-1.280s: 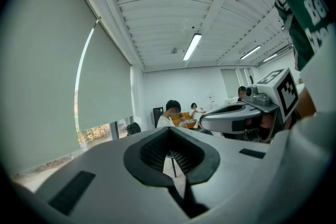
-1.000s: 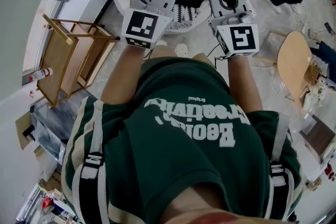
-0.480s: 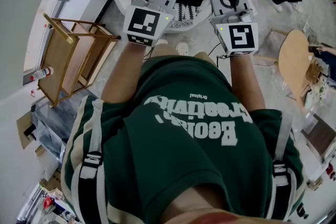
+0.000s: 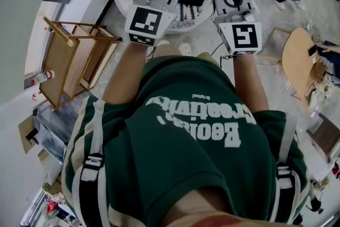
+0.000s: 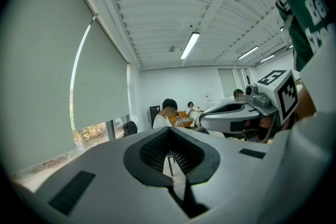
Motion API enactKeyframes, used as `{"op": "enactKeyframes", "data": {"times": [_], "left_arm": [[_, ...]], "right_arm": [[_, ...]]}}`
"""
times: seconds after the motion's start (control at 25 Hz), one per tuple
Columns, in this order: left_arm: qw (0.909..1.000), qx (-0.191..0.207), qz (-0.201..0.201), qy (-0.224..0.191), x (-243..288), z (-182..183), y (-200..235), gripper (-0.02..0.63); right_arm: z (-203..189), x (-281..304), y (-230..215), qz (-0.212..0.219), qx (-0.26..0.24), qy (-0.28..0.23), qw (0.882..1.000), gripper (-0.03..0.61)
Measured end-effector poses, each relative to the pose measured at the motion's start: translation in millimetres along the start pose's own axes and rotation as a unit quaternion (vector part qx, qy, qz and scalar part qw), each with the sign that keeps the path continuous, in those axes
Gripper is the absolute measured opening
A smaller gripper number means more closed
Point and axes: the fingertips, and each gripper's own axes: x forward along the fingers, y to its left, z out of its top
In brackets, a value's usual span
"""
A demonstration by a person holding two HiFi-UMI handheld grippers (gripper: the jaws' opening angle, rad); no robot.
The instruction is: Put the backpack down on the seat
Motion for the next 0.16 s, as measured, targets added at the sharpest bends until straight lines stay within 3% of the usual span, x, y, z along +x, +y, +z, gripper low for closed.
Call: {"op": "enactKeyframes", "data": {"times": [0.16], "left_arm": [[1.0000, 0.002, -0.002, -0.002, 1.8, 4.0, -3.5, 0.018]], "right_arm": [[2.7, -3.5, -5.4, -0.005, -0.002, -0.002, 1.000, 0.034]]}}
